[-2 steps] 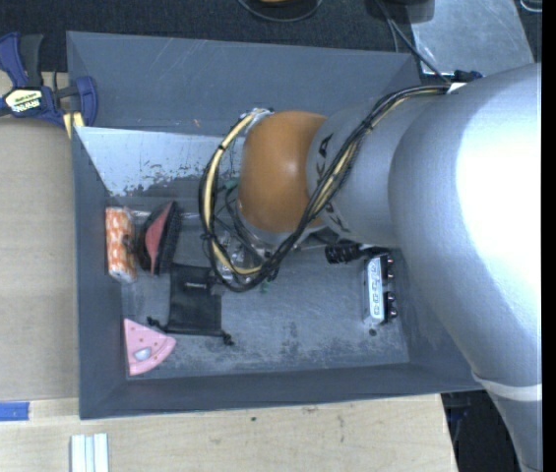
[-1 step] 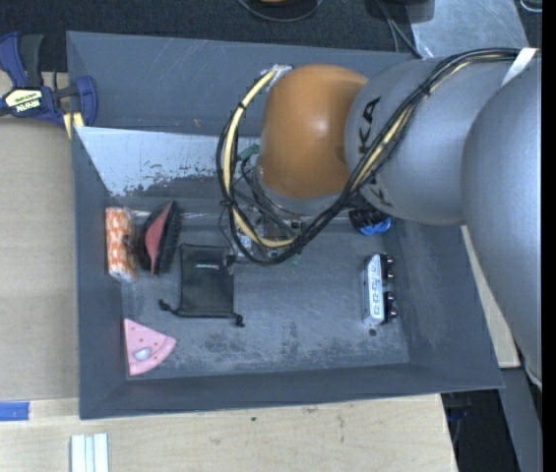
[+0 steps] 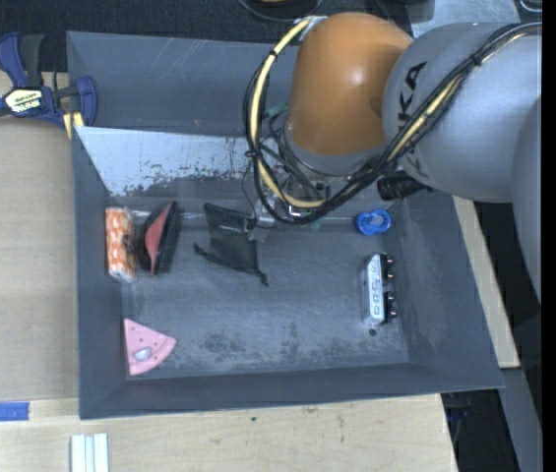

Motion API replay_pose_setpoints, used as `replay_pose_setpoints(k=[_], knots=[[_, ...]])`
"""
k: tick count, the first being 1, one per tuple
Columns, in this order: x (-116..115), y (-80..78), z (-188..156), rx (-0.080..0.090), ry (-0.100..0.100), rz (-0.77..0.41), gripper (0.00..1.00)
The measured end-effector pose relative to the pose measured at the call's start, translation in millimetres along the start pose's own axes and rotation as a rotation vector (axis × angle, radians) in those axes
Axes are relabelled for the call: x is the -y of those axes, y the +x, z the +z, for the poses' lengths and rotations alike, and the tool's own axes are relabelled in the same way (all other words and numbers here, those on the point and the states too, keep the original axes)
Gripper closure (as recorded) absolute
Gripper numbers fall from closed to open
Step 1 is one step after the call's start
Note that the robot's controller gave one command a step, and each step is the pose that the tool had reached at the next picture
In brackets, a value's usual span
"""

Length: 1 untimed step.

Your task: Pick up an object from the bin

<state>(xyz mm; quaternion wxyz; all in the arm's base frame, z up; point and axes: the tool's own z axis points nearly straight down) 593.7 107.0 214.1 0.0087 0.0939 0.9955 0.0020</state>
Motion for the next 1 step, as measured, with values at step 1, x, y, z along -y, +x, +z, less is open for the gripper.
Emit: replay_pose_setpoints(k=[1], knots=[[2.0,9.7,-36.2,0.000,0.000,-0.007,1.00]])
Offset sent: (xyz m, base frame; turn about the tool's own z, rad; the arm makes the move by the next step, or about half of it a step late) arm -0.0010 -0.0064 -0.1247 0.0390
